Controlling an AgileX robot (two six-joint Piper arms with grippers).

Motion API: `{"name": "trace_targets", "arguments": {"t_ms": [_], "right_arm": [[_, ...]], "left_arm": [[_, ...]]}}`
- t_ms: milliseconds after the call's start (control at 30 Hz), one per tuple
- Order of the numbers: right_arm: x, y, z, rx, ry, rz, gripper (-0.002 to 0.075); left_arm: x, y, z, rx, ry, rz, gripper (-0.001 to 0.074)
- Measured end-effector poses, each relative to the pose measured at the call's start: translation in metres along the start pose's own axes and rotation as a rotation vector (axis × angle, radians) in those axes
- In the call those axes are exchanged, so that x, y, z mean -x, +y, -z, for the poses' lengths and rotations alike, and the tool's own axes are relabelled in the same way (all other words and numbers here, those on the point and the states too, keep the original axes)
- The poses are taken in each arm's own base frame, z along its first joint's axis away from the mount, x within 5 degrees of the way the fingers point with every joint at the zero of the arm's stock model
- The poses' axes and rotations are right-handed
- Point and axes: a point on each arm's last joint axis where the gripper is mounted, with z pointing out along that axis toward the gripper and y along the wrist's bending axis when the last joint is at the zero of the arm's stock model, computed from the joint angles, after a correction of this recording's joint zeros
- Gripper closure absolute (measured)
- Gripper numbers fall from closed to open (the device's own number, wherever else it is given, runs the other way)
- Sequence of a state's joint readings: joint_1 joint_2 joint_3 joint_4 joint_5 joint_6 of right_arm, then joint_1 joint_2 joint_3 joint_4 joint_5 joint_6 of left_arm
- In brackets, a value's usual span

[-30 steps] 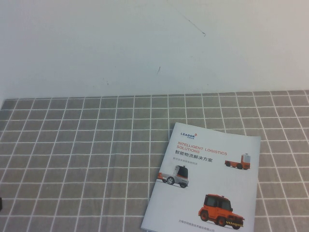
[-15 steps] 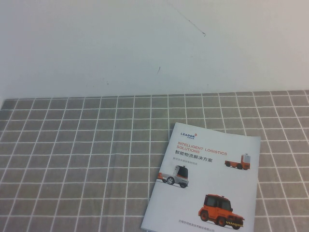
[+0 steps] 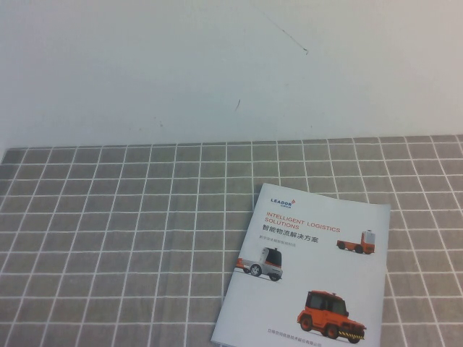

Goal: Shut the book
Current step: 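Close the open booklet and leave it lying on the table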

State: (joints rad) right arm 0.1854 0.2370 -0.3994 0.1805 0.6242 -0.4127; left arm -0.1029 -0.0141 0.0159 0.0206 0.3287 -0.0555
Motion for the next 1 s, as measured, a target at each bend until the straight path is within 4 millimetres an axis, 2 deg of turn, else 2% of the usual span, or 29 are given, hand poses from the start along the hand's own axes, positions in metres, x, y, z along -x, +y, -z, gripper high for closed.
{"name": "trace_targets", "arguments": {"t_ms": [1000], "right_arm": [[0.0,0.0,0.0,0.0,0.0,0.0,0.0729]], "left_arm": [[-0.0002,-0.0003,0.0,-0.004,0.002,0.032,0.0738]]}}
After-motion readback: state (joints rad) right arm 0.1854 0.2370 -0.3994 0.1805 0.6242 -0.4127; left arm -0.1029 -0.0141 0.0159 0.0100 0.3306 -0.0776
